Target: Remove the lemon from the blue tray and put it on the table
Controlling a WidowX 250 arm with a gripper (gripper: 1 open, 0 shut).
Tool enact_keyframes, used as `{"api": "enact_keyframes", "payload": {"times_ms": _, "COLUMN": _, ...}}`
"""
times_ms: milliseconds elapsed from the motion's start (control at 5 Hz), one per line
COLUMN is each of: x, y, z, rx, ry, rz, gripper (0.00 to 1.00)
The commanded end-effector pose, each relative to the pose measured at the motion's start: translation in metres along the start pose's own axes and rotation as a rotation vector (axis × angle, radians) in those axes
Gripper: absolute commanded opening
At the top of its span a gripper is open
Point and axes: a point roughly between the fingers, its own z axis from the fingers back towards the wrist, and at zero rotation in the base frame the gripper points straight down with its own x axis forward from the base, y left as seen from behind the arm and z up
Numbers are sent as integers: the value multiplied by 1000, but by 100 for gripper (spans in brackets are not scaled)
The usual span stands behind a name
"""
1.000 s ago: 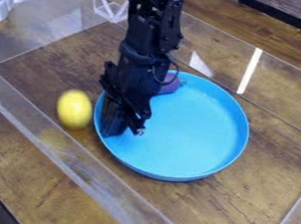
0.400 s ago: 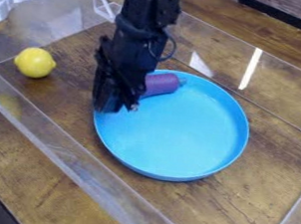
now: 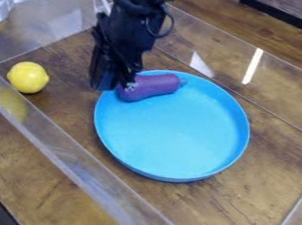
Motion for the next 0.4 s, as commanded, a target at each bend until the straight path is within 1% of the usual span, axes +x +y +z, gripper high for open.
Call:
{"api": "enact_keyframes", "payload": {"times_ms": 0, "x": -12, "y": 15, "z": 12, "rx": 33, "ry": -35, "rz": 39, "gripper": 100}}
{"api": "enact_keyframes", "payload": {"times_ms": 200, "x": -18, "y": 18, "z": 11, "rx": 38, "ry": -30, "rz": 51, "gripper": 100}}
